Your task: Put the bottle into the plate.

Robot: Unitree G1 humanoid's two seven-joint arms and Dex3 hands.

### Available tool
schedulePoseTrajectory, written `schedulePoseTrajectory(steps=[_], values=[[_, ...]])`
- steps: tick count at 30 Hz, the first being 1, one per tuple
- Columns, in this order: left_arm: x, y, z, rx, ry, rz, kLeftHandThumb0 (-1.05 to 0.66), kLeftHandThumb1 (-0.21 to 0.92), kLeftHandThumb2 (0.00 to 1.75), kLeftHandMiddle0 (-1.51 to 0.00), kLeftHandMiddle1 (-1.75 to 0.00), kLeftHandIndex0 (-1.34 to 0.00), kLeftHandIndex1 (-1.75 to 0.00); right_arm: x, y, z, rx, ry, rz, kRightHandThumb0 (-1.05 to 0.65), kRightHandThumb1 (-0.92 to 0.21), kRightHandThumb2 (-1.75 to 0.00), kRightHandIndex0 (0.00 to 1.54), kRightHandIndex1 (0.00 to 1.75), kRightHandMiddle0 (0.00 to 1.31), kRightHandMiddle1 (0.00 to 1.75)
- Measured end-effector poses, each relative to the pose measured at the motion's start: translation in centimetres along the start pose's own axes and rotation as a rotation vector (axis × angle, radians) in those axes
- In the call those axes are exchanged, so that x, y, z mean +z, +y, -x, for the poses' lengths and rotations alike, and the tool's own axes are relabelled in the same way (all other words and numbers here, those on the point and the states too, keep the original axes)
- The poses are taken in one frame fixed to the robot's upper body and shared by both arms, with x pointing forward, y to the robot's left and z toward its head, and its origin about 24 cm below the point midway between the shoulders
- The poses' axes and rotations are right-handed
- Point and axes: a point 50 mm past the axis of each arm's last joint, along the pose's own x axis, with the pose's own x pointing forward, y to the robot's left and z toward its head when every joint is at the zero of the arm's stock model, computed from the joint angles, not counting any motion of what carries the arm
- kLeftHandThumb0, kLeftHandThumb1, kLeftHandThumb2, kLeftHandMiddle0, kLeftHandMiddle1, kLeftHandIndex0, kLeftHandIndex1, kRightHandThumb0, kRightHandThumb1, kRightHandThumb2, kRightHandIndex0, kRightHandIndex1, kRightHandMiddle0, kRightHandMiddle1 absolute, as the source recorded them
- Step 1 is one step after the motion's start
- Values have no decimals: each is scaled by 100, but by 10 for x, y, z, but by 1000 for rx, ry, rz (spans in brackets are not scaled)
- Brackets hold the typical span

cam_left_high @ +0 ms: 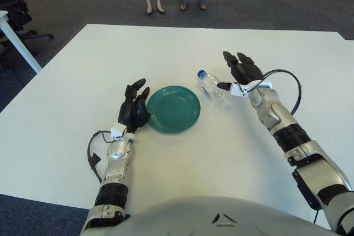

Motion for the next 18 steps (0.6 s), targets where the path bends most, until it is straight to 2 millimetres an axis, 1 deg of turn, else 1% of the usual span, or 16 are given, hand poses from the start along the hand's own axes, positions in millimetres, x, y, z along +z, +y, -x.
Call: schedulePoseTrajectory(steps=[7, 18], values=[[0, -1, 0, 7, -1, -2, -87, 92, 94, -44, 0, -2, -86, 6, -5, 3, -28, 10, 107, -105, -92, -56, 0, 0, 0, 0], [1, -3, 0, 5, -2, -11, -89, 92, 96, -44, 0, -1, -86, 17, -1, 7, -8, 15, 256, -105, -92, -63, 0, 0, 0, 0]])
